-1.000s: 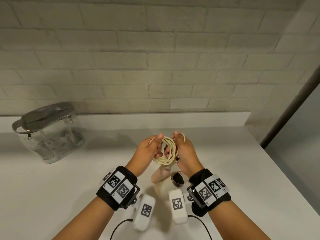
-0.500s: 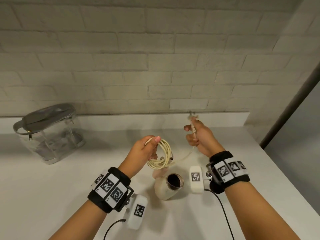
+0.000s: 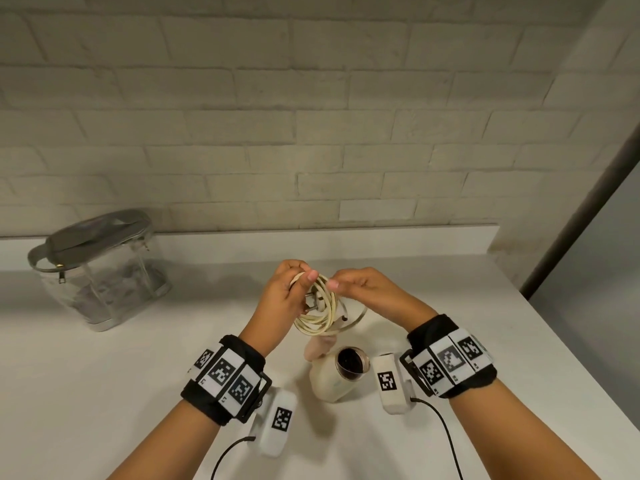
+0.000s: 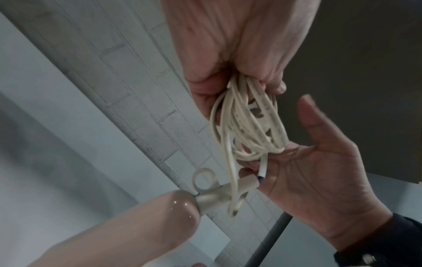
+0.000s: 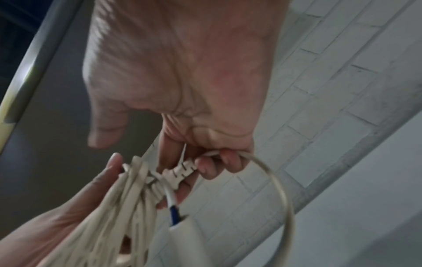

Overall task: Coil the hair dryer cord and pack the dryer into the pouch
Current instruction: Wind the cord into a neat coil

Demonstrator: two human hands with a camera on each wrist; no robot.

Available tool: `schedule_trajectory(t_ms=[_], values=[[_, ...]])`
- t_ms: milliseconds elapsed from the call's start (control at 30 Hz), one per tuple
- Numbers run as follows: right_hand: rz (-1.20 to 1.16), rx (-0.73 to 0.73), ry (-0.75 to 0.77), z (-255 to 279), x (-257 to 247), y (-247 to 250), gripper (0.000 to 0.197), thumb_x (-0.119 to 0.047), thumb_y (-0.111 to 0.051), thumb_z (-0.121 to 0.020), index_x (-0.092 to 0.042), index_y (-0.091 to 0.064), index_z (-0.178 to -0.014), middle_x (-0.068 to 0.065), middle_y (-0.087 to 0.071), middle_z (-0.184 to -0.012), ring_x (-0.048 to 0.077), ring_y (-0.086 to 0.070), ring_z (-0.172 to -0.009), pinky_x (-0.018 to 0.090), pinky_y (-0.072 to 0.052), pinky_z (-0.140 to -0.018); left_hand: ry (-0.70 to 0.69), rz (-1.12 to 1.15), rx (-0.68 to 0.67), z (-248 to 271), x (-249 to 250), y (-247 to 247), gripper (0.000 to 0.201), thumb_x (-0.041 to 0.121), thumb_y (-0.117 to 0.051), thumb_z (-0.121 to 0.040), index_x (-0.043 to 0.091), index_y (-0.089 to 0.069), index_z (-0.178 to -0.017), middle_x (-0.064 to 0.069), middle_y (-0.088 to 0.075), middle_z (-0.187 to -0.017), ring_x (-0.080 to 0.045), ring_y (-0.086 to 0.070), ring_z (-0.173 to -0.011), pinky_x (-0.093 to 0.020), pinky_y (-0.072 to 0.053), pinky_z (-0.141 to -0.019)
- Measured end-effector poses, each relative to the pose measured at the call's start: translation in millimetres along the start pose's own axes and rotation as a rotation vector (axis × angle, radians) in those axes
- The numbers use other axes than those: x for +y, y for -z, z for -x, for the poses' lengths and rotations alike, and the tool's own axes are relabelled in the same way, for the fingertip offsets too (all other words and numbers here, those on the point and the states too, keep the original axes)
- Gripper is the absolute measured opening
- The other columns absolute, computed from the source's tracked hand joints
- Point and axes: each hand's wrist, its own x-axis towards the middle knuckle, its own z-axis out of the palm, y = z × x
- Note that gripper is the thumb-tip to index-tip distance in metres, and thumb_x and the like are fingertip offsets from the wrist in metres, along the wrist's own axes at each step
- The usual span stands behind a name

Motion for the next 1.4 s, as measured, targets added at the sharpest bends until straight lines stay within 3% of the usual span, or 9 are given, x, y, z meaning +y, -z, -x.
schedule_trajectory(t_ms=[367,533,667,800,967,1100,1200,1300,1400], values=[[-0.471,-0.081,0.03,-4.8,21.6,-20.7,0.067,0.014,-0.065,-0.064,-0.022,-0.036,-0.112,0.002,-0.065,-0.095,0.016,-0.066,-0.085,0.026,-0.054,-0.074,0.202,0.038,-0.025,-8.9,3.8,-3.6,0.04,0.04,-0.043,-0.09,0.005,-0.061,-0.092,-0.009,-0.063,-0.08,-0.015,-0.06,-0.071,-0.021,-0.048,-0.063],[-0.149,0.172,0.206,-6.7,18.6,-26.4,0.057,-0.001,-0.069,-0.069,-0.027,-0.051,-0.116,0.003,-0.064,-0.1,0.014,-0.062,-0.091,0.027,-0.05,-0.082,0.216,0.095,0.042,-10.3,-0.5,-1.0,0.031,0.04,-0.043,-0.092,0.016,-0.063,-0.089,-0.007,-0.069,-0.088,-0.018,-0.065,-0.082,-0.028,-0.051,-0.076],[0.224,0.364,0.39,-2.4,21.2,-32.0,0.045,-0.016,-0.066,-0.08,-0.034,-0.057,-0.12,-0.01,-0.049,-0.128,0.006,-0.042,-0.125,0.027,-0.035,-0.106,0.197,0.13,0.037,-9.9,3.5,0.0,0.034,0.039,-0.04,-0.093,0.016,-0.063,-0.081,0.006,-0.061,-0.062,-0.008,-0.048,-0.05,-0.018,-0.043,-0.053],[0.168,0.416,0.389,2.7,14.5,-35.5,0.033,-0.021,-0.056,-0.087,-0.027,-0.057,-0.119,-0.009,-0.046,-0.137,0.007,-0.033,-0.135,0.036,-0.026,-0.114,0.204,0.147,0.028,-12.6,4.5,-5.5,0.034,0.036,-0.039,-0.095,0.013,-0.06,-0.081,0.0,-0.051,-0.063,-0.004,-0.043,-0.043,-0.025,-0.041,-0.056],[-0.448,0.454,0.385,9.3,-23.3,-17.2,0.021,-0.022,-0.04,-0.095,-0.013,-0.048,-0.112,0.001,-0.071,-0.089,0.018,-0.067,-0.096,0.029,-0.047,-0.094,0.223,0.125,0.029,-12.4,-2.8,-3.4,0.031,0.037,-0.044,-0.092,0.016,-0.051,-0.069,0.011,-0.037,-0.048,-0.006,-0.037,-0.042,-0.021,-0.04,-0.051],[-0.806,0.548,0.394,8.3,-33.3,11.9,0.021,-0.026,-0.04,-0.093,-0.018,-0.052,-0.108,-0.002,-0.052,-0.068,0.011,-0.05,-0.055,0.026,-0.049,-0.059,0.242,0.144,-0.027,-4.1,-4.2,-3.1,0.03,0.037,-0.045,-0.091,0.013,-0.052,-0.075,0.011,-0.038,-0.044,-0.006,-0.036,-0.042,-0.026,-0.043,-0.056],[-0.527,0.651,0.369,-0.7,-22.3,19.0,0.023,-0.017,-0.039,-0.098,-0.019,-0.055,-0.115,-0.002,-0.049,-0.071,0.006,-0.039,-0.055,0.018,-0.037,-0.051,0.219,0.108,-0.058,0.9,-0.6,-6.8,0.029,0.037,-0.045,-0.091,0.015,-0.055,-0.075,0.011,-0.042,-0.046,-0.005,-0.039,-0.043,-0.035,-0.046,-0.063],[0.064,0.603,0.264,-10.2,-3.2,16.0,0.038,-0.019,-0.04,-0.097,-0.017,-0.044,-0.134,0.001,-0.058,-0.108,0.008,-0.053,-0.096,0.023,-0.045,-0.086,0.171,0.043,-0.063,2.5,5.1,-8.5,0.027,0.034,-0.044,-0.093,0.019,-0.054,-0.072,0.011,-0.043,-0.052,-0.004,-0.042,-0.044,-0.039,-0.045,-0.067],[0.298,0.349,0.03,-9.2,14.6,3.1,0.056,-0.053,-0.03,-0.093,-0.023,-0.041,-0.138,0.007,-0.051,-0.12,0.015,-0.047,-0.111,0.033,-0.037,-0.102,0.148,0.022,-0.052,2.0,8.2,-10.2,0.027,0.032,-0.044,-0.093,0.021,-0.052,-0.07,0.009,-0.041,-0.057,-0.003,-0.044,-0.044,-0.039,-0.044,-0.067]])
